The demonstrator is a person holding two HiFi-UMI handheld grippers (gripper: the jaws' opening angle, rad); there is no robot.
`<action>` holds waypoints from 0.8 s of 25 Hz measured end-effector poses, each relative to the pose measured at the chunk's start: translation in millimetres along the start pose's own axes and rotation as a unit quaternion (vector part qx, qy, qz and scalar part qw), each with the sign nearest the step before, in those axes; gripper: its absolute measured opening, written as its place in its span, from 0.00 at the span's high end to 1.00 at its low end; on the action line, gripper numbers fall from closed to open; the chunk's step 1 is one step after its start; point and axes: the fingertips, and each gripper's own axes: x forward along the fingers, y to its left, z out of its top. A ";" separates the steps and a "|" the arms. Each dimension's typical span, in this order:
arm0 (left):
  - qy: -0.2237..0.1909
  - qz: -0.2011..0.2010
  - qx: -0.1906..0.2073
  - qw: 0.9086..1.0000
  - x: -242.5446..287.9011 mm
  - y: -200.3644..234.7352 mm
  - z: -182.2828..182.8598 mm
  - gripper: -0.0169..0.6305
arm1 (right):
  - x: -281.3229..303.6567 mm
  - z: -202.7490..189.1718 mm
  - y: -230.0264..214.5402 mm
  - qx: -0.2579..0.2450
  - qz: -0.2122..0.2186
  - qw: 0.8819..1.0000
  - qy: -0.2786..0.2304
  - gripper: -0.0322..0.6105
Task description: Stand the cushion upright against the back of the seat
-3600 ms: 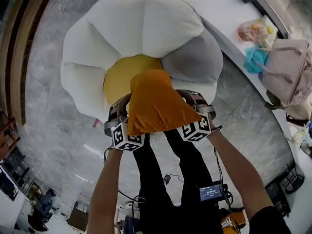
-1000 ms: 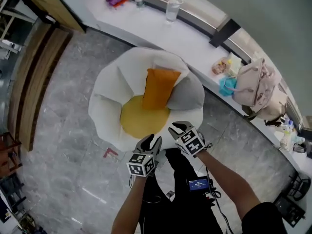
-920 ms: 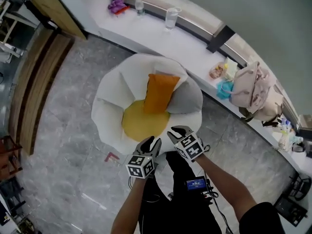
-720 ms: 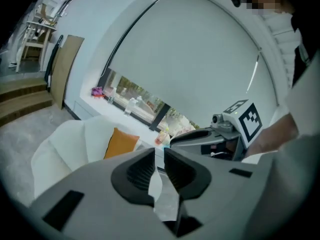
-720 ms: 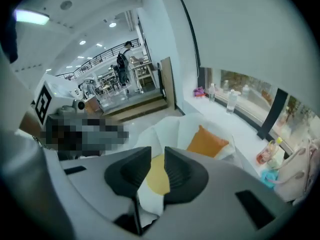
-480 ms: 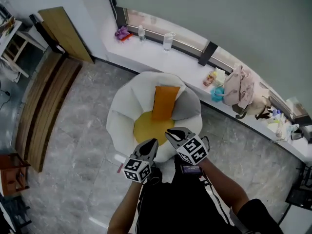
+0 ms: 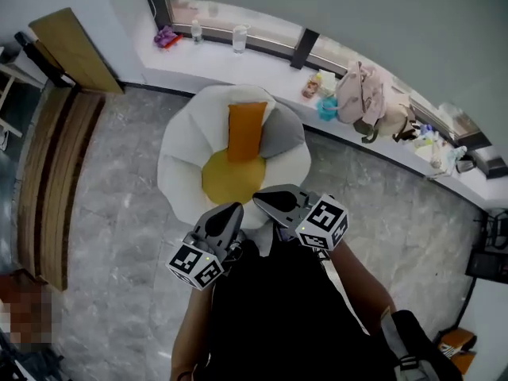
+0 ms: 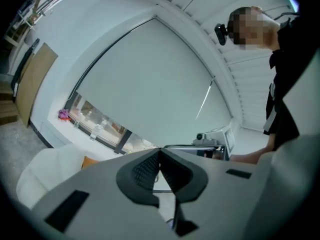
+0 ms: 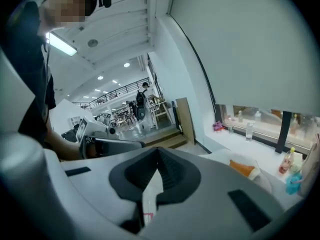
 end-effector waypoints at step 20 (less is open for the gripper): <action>0.007 -0.065 0.029 0.997 -0.4 -148.6 -21.6 0.95 | -190.7 -10.6 64.2 0.043 0.006 0.995 -0.095 0.92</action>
